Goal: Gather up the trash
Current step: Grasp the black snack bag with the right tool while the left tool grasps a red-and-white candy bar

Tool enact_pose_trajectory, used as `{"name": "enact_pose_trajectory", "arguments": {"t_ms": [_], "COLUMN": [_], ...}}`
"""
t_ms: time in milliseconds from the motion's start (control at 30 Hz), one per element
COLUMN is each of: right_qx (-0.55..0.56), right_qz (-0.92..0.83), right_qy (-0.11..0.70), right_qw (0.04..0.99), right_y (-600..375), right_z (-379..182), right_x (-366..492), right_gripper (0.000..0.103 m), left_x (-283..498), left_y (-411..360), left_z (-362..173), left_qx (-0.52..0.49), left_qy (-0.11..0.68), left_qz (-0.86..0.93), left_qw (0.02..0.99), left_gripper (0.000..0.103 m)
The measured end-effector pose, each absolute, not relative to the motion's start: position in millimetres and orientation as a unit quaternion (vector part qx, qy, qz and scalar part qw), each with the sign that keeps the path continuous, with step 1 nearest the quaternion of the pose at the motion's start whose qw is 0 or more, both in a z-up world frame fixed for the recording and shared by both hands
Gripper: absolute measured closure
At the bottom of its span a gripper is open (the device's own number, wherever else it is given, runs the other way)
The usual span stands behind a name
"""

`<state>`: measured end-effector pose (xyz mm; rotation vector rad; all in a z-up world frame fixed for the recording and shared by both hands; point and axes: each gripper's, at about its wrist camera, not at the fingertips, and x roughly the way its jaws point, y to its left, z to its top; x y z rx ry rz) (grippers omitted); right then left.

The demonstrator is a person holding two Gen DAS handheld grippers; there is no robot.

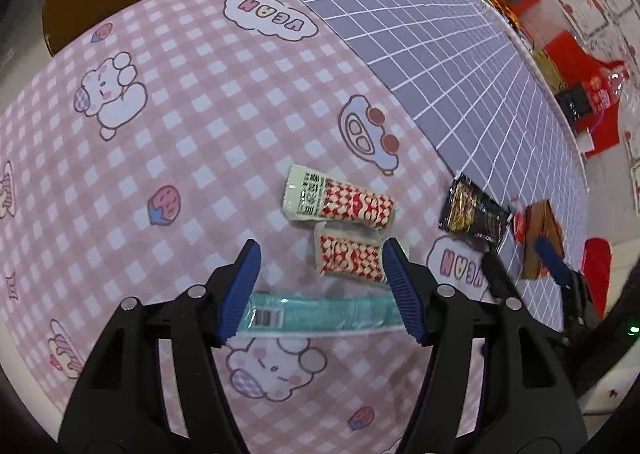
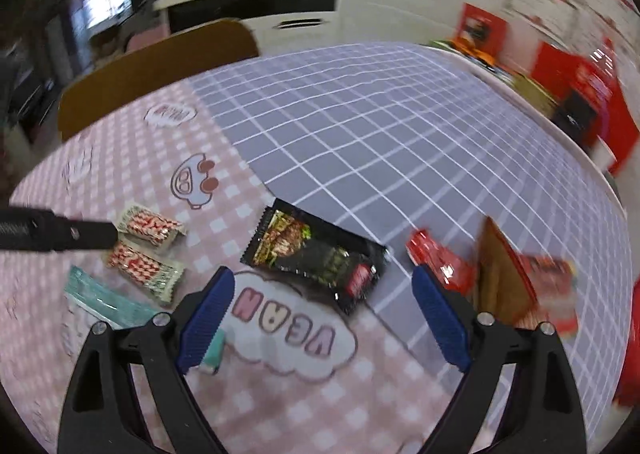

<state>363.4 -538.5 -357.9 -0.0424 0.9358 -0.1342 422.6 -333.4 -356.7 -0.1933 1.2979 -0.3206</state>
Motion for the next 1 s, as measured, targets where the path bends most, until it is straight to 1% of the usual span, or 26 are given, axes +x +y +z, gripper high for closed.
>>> {"name": "enact_pose_trajectory", "arguments": {"t_ms": [167, 233, 267, 333, 367, 433, 567, 600, 633, 667, 733, 867, 933, 1000], "right_qx": [-0.053, -0.049, -0.044, -0.036, -0.034, -0.033, -0.023, -0.018, -0.013, -0.005, -0.001, 0.019, 0.034, 0.051], "right_qz": [-0.045, -0.035, -0.031, -0.025, -0.023, -0.02, -0.025, -0.027, -0.028, -0.026, -0.034, -0.046, -0.05, -0.056], "right_qy": [0.456, 0.459, 0.459, 0.458, 0.459, 0.46, 0.46, 0.459, 0.459, 0.461, 0.46, 0.461, 0.457, 0.456], "right_qw": [0.887, 0.887, 0.887, 0.888, 0.888, 0.887, 0.887, 0.888, 0.888, 0.887, 0.887, 0.886, 0.887, 0.887], "right_y": [-545, -549, -551, -554, -554, -554, -553, -553, -553, -552, -548, -549, -551, -553], "right_z": [-373, -379, -380, -381, -382, -383, -383, -383, -382, -382, -382, -380, -375, -370], "right_x": [384, 390, 392, 395, 396, 399, 403, 402, 402, 402, 402, 402, 400, 400], "right_gripper": [0.015, 0.024, 0.026, 0.037, 0.038, 0.045, 0.05, 0.053, 0.064, 0.071, 0.075, 0.08, 0.086, 0.087], "left_x": [431, 435, 438, 442, 444, 448, 455, 456, 457, 458, 459, 458, 457, 456], "left_y": [-338, -340, -340, -343, -343, -346, -353, -356, -359, -361, -369, -383, -384, -385], "left_z": [-363, -367, -368, -371, -372, -372, -373, -373, -373, -373, -374, -376, -375, -375], "left_qx": [-0.091, -0.094, -0.096, -0.098, -0.1, -0.097, -0.087, -0.077, -0.073, -0.068, -0.042, 0.006, 0.019, 0.031], "left_qy": [0.602, 0.603, 0.603, 0.603, 0.604, 0.601, 0.6, 0.601, 0.6, 0.602, 0.6, 0.598, 0.593, 0.587], "left_qz": [-0.144, -0.141, -0.139, -0.136, -0.136, -0.135, -0.127, -0.122, -0.122, -0.122, -0.117, -0.125, -0.131, -0.129], "left_qw": [0.78, 0.78, 0.78, 0.78, 0.779, 0.782, 0.785, 0.786, 0.787, 0.787, 0.79, 0.792, 0.795, 0.798], "left_gripper": [0.04, 0.04, 0.04, 0.04, 0.04, 0.04, 0.039, 0.039, 0.039, 0.039, 0.039, 0.04, 0.048, 0.063]}}
